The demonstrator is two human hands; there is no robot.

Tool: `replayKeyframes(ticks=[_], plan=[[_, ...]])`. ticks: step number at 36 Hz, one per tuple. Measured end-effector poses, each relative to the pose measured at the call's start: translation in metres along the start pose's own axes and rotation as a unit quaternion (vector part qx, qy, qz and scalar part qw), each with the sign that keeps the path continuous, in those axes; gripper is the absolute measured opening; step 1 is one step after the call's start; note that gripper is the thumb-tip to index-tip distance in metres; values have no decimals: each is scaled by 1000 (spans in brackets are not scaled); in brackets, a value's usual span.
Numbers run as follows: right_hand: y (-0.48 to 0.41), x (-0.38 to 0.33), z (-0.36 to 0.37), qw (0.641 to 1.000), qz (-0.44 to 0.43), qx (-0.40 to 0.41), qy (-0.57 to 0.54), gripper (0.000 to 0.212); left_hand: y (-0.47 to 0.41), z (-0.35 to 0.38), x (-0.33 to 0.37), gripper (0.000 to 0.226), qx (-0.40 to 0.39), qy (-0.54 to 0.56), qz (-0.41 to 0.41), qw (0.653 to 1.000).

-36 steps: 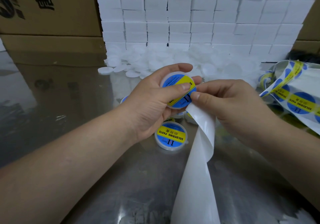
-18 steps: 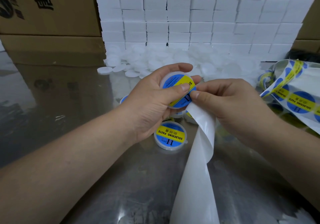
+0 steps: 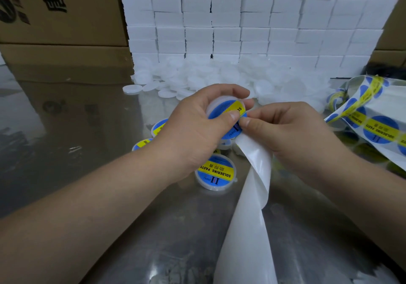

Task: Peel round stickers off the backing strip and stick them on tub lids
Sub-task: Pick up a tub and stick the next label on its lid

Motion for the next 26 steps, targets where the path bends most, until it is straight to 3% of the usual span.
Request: replayKeyframes(ticks=[4,12,14,18,22,26], plan=[[1,-1,-1,999,-9,18,26,19,5,4,7,35,4,-105,83,991],[3,-7,-1,997,-27,30,72,16,11,2,14,37,38,-169,164,971],[2,-8,-4,993,-46,41,98,26,12,2,16,35,52,-162,181,969],[-3,-4,-11,985,-31,65,156,72,16,3,23,29,81,-100,218,967],[-2,-5,-7,993,-65,28,99,52,12,-1,18,15,104,-73,126,984],[-3,-2,-7,990,-64,24,127,27,7,-5,9,18,110,-59,39,991]])
Point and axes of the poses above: each hand's wrist, its own y-axis away from the middle knuckle, its own z-axis out of the palm, x = y × z, the point moved 4 cm from there along -y, towards the middle knuckle, and after that the axes turned 3 degrees about x, right-handed, at the moved point
